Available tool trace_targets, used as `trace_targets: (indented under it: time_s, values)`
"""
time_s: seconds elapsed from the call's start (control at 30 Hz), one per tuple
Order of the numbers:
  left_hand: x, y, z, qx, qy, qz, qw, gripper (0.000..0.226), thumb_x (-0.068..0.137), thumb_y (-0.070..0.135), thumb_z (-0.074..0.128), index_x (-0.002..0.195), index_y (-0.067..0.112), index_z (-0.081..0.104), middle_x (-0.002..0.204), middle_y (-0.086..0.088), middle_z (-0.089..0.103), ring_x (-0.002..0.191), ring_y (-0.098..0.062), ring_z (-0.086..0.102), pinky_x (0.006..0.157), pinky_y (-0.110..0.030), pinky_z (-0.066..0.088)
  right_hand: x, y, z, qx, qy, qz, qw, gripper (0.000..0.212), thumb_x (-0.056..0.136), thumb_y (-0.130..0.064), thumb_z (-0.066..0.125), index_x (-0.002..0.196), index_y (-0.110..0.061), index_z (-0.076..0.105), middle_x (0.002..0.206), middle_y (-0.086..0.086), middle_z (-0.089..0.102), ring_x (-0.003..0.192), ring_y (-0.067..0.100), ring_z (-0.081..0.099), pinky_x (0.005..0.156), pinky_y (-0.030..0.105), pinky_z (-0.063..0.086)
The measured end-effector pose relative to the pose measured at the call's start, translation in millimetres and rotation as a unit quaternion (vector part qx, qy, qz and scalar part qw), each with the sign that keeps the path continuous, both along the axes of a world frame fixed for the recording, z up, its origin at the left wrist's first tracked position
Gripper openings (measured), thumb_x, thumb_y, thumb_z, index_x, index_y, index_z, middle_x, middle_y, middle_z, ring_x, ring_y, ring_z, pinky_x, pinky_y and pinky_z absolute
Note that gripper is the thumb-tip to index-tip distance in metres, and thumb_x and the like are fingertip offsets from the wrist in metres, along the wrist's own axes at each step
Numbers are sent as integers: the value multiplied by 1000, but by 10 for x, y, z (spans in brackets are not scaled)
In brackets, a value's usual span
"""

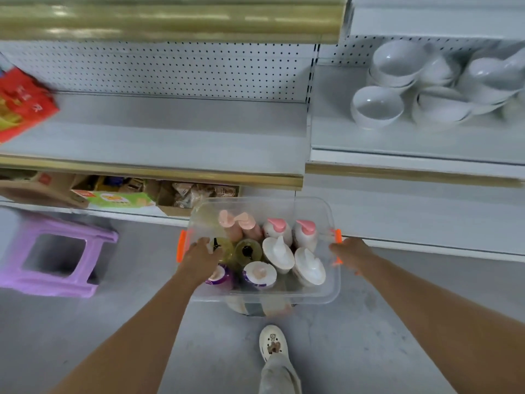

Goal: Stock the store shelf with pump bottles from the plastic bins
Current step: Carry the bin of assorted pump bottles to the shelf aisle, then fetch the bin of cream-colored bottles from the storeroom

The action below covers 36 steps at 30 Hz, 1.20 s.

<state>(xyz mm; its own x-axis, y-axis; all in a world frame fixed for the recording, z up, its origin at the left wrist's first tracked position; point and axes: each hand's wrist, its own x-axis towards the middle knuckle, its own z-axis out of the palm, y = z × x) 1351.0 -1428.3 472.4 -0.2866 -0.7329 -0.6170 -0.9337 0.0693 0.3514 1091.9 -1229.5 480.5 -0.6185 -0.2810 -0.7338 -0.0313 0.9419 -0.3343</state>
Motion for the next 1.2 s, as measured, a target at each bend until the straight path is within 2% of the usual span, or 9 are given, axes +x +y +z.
trace_targets:
  time_s: [0.13, 0.23, 0.37, 0.47, 0.57, 0.77, 0.87, 1.03, 1.2]
  values:
    - [-219, 602, 449, -49, 43, -88, 994, 38, 97, 34, 50, 126, 11, 52, 124, -14, 59, 112, -31, 56, 97, -41, 45, 113, 442, 528, -26, 37, 157, 987, 25, 91, -34, 50, 100, -14, 62, 95, 8, 62, 93, 25, 61, 71, 28, 43]
    - [-360, 1181, 903, -96, 89, -152, 980, 31, 97, 39, 46, 121, 20, 55, 113, -3, 63, 103, -24, 59, 89, -38, 47, 186, 1076, 991, -84, 102, 184, 974, 26, 94, -39, 49, 108, -21, 62, 110, 1, 65, 99, 21, 61, 81, 29, 44]
    - [-465, 2032, 1490, -241, 176, -215, 930, 41, 97, 45, 49, 132, 23, 54, 131, 1, 57, 111, -21, 59, 92, -36, 49, 322, 2113, 1547, -198, 206, 150, 946, 27, 94, -41, 52, 116, -27, 59, 110, -11, 64, 99, 12, 62, 90, 32, 47]
    - [-564, 2712, 1920, -292, 268, -250, 883, 40, 96, 45, 51, 130, 25, 57, 136, 1, 55, 119, -21, 55, 97, -37, 45, 413, 2899, 1855, -264, 284, 88, 918, 21, 93, -42, 53, 112, -33, 59, 106, -21, 62, 88, -6, 58, 83, 32, 49]
    - [-707, 3313, 2219, -338, 316, -297, 835, 49, 97, 55, 43, 134, 26, 55, 143, 1, 50, 130, -22, 47, 105, -45, 39, 442, 3672, 2072, -283, 372, 37, 883, 28, 93, -47, 49, 118, -38, 54, 110, -26, 55, 91, -15, 51, 75, 29, 45]
    - [-1359, 4313, 2556, -372, 370, -373, 765, 68, 91, 63, 38, 145, 21, 38, 141, -3, 47, 127, -25, 47, 103, -47, 40, 283, 4933, 2383, -250, 525, -26, 813, 44, 91, -44, 56, 132, -31, 48, 135, -15, 46, 120, 10, 46, 81, 32, 44]
    - [-1830, 4784, 2667, -365, 387, -405, 743, 74, 90, 66, 39, 147, 19, 32, 138, -6, 49, 121, -28, 50, 93, -45, 45, 73, 5424, 2486, -220, 558, -60, 798, 47, 89, -44, 59, 132, -29, 48, 132, -12, 47, 116, 15, 50, 80, 33, 44]
    - [-2776, 5465, 2858, -384, 386, -508, 667, 73, 91, 64, 38, 146, 16, 35, 136, -7, 52, 117, -28, 52, 88, -43, 46, -475, 6220, 2612, -146, 616, -94, 769, 45, 89, -45, 56, 129, -25, 47, 127, -7, 50, 109, 20, 52, 76, 31, 35]
    - [-3873, 6209, 2946, -379, 407, -565, 610, 68, 91, 61, 44, 143, 16, 41, 133, -6, 54, 112, -29, 54, 84, -42, 45, -1211, 6963, 2665, -59, 632, -141, 759, 49, 91, -45, 54, 132, -20, 47, 127, 1, 53, 111, 26, 52, 80, 39, 43]
